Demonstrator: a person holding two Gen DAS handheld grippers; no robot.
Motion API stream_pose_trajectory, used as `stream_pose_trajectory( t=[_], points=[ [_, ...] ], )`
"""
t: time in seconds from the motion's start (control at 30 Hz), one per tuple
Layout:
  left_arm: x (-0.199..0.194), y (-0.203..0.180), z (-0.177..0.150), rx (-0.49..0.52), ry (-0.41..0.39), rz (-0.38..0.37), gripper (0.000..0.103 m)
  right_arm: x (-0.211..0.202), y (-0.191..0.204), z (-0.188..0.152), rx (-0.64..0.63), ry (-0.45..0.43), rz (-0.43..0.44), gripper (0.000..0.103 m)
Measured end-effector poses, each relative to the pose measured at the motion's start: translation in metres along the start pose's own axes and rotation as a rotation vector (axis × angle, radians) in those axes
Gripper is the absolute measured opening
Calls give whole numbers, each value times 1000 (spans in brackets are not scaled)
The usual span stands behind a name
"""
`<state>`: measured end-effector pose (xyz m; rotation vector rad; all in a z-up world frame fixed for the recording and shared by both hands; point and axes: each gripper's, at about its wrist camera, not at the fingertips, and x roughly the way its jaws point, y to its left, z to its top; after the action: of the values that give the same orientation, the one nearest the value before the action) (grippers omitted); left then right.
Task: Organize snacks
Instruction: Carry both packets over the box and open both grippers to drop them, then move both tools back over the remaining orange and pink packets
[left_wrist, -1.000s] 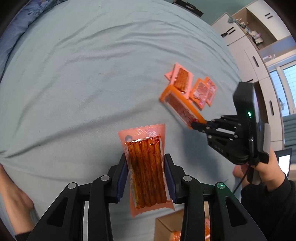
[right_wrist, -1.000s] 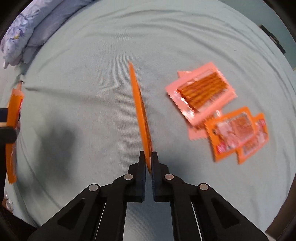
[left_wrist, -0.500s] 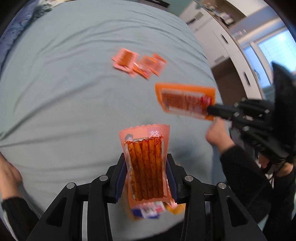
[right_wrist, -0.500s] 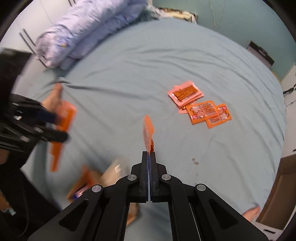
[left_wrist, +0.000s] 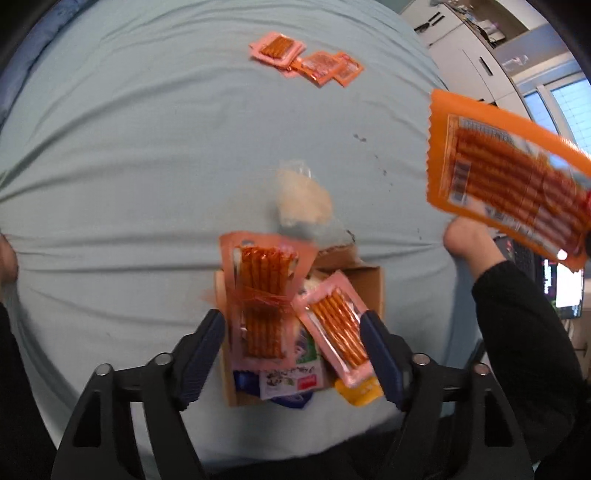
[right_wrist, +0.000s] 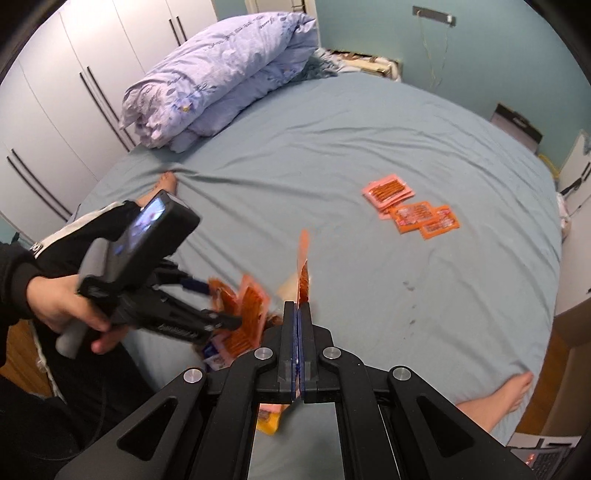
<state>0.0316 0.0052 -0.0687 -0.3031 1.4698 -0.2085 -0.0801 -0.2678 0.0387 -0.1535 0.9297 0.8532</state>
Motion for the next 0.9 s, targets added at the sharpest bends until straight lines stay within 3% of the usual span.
stream_pose_trajectory(
  t=[0.2, 0.4, 0.7, 0.9],
  points=[
    [-19, -5, 9, 44, -55, 9, 79, 13, 8, -5, -28, 54, 47, 0],
    [-53, 33, 30, -152, -166, -43, 80, 43, 4, -12, -38, 181, 90, 0],
    [-55, 36, 38, -178, -143, -103, 80, 92, 9, -4, -31, 350, 160, 0],
    [-55, 33, 40, -159, -128, -98, 80, 98, -8, 7, 38, 378, 72, 0]
  ],
)
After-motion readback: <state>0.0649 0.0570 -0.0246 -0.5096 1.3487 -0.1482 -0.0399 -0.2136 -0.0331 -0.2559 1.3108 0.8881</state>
